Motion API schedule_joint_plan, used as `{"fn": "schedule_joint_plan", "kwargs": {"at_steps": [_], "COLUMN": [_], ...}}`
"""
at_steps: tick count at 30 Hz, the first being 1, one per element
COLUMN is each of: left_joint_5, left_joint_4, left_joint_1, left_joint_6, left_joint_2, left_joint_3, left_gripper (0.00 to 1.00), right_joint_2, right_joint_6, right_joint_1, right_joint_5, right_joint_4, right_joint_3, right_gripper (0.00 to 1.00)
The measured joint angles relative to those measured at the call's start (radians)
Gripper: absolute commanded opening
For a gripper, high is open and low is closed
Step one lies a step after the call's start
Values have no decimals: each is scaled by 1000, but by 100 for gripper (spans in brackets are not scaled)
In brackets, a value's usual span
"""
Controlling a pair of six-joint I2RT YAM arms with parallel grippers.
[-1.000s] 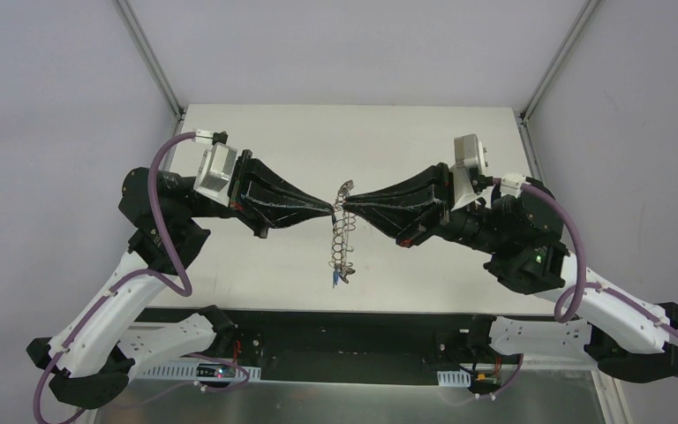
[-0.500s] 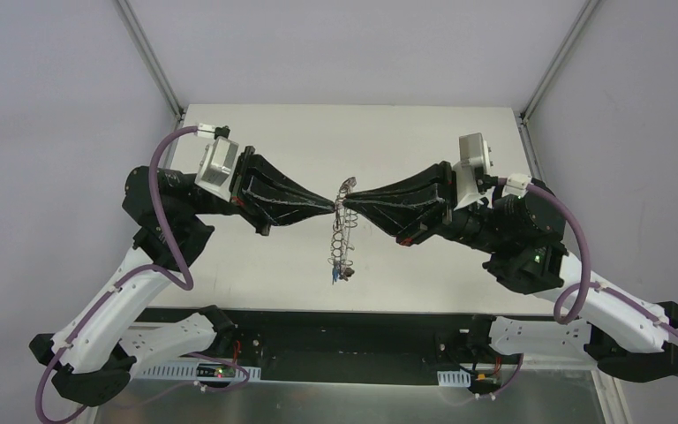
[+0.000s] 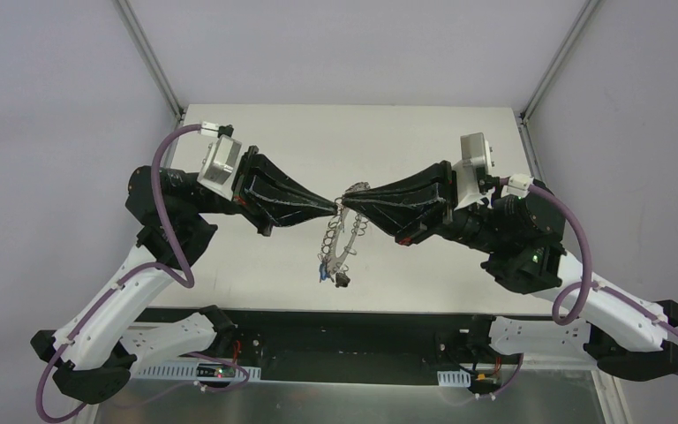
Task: Put the keys on the keyring
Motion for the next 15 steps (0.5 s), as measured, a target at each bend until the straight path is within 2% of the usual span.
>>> {"fn": "schedule_joint_plan", "kwargs": {"at_steps": [10, 15], "left_joint_5": [3, 16], "left_joint_4": [5, 5], "left_joint_1": [0, -2], "left_joint_6": [-16, -17], "left_joint_2": [-3, -3], "left_joint_3": [-7, -9], "left_gripper": [0, 12], "right_joint_2": [3, 4], "right_joint_6": [-1, -4], "right_joint_1": [5, 9], "right_joint_5": [4, 15], "right_joint_4": [1, 2], "right_joint_3": [0, 0], "right_gripper": [0, 0]}}
